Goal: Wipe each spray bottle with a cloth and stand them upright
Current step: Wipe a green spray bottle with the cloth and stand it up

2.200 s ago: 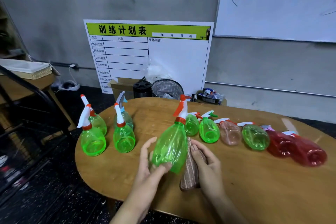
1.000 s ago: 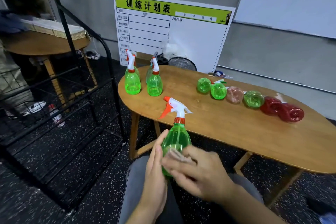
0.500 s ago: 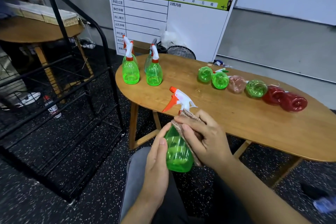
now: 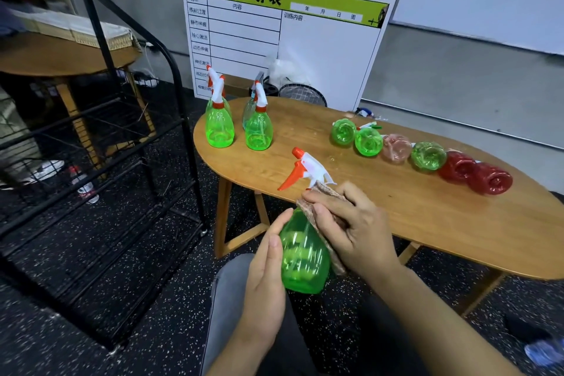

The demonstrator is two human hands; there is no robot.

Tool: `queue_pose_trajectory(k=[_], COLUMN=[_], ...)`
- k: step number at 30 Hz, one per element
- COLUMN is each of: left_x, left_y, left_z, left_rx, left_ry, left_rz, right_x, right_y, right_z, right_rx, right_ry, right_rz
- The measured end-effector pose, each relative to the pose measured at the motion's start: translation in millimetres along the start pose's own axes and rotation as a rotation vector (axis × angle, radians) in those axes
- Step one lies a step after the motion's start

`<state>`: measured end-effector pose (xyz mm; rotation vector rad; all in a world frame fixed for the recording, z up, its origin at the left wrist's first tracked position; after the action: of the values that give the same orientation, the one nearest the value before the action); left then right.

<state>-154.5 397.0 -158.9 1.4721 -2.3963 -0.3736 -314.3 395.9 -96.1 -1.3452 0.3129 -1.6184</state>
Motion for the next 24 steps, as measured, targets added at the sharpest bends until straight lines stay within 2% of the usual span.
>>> queue_pose_trajectory(k=[4, 8, 11, 13, 17, 21, 24], left_x=[1.4, 1.7, 1.9, 1.4, -4.2, -5.9, -3.6], left_y=[-4.9, -6.4, -2.8, -0.2, 0.1, 0.5, -0.9], left_z=[-0.6, 1.4, -0.7, -4.7, -7.7, -5.9, -3.8], left_rx=[-0.027, -0.078, -0.047, -0.031, 0.060, 0.009, -0.048], left_ry=[0.003, -0.034, -0.058, -0.049, -0.008, -0.009, -0.010], left_rz=[-0.023, -0.027, -0.012, -0.008, 0.041, 0.082, 0.096], right_x=[-13.7, -45.6, -45.7, -36.0, -13.9, -10.1, -5.7], right_y=[11.9, 19.7, 15.1, 14.2, 11.1, 11.8, 5.8], right_z=[12.8, 23.9, 17.6, 9.6, -8.3, -7.5, -7.6], right_rx=[0.053, -0.096, -0.131, -0.093, 0.124, 0.282, 0.468], right_ry=[-0.038, -0.374, -0.448, -0.363, 0.020, 0.079, 0.181], right_rz=[0.035, 0.161, 0.149, 0.097, -0.043, -0.020, -0.078])
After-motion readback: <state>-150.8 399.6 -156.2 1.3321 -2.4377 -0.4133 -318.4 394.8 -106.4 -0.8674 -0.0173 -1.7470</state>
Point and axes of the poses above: each hand's wrist, its own x-axis towards the middle knuckle, its own y-axis out of the palm, z = x × y, the point moved 1 cm from there along x, towards the middle knuckle, and after that the axes turned 9 degrees about z, right-handed, at the moved point
